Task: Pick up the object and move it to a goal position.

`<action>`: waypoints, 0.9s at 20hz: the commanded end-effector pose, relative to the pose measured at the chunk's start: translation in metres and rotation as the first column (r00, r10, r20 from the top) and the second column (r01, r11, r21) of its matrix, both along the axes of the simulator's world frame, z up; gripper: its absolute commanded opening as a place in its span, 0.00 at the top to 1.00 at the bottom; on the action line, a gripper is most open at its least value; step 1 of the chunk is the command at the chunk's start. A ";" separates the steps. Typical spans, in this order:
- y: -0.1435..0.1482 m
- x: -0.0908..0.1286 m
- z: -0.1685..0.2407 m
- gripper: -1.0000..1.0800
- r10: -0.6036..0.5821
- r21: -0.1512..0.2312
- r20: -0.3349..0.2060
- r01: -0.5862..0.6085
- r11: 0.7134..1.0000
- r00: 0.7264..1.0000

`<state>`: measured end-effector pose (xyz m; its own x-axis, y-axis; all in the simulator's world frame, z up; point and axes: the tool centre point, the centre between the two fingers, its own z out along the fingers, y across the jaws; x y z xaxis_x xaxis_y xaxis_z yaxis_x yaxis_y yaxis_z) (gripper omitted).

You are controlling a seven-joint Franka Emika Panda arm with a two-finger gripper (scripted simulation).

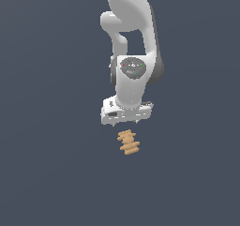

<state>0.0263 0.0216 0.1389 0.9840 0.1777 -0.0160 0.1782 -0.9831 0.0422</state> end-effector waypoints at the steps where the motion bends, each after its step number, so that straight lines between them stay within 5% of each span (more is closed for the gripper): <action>1: 0.004 0.009 -0.016 0.04 0.032 0.009 0.000 -0.032 0.999 0.999; 18: 0.019 0.033 -0.070 0.04 0.133 0.044 0.007 -0.133 0.990 0.991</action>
<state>0.0589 0.0409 0.0683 0.9517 0.3071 -0.0022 0.3071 -0.9517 0.0004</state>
